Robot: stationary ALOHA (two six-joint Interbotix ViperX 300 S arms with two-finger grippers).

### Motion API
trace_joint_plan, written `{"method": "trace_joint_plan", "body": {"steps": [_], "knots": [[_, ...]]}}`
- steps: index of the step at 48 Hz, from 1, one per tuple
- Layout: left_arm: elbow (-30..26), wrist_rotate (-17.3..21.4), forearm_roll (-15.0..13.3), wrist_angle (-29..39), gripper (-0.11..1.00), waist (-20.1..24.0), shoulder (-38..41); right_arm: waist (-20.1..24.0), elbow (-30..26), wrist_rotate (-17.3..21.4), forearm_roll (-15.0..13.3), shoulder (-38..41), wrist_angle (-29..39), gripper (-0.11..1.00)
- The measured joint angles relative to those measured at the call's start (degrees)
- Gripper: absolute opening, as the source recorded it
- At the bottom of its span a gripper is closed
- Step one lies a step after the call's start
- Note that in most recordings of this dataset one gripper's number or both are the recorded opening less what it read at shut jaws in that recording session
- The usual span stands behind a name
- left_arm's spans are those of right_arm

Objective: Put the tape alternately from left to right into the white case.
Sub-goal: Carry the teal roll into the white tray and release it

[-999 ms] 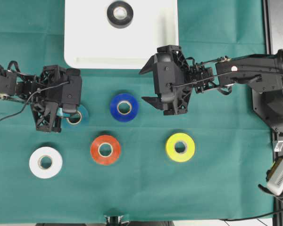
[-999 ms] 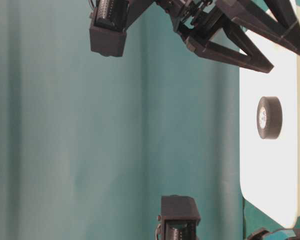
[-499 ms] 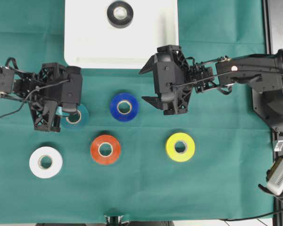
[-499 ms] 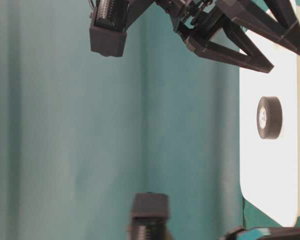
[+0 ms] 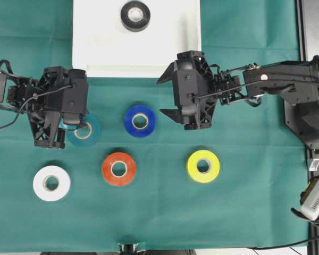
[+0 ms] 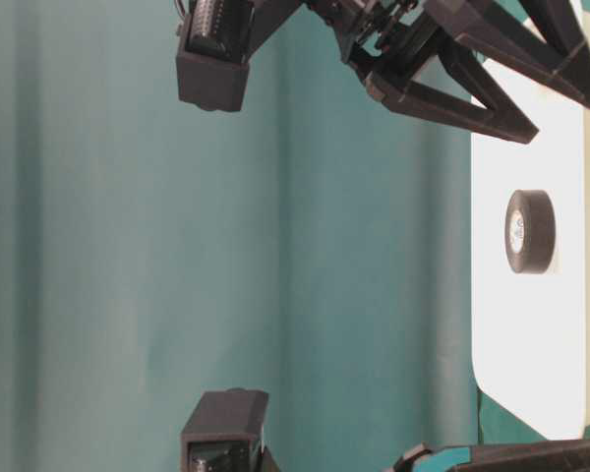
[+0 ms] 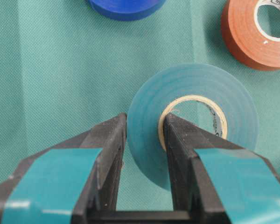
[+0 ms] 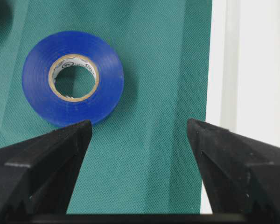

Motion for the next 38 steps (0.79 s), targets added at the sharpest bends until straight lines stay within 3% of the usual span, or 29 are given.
{"method": "trace_joint_plan", "body": {"steps": [16,38], "knots": [[-1.1,0.4,0.0,0.0,0.22,1.9,0.0,0.0,0.0,0.0,0.0,0.0,0.1,0.87],[-7.4,1.3,0.2,-0.1,0.22,11.9,4.7,0.0,0.0,-0.1,0.0,0.1,0.0,0.87]]}}
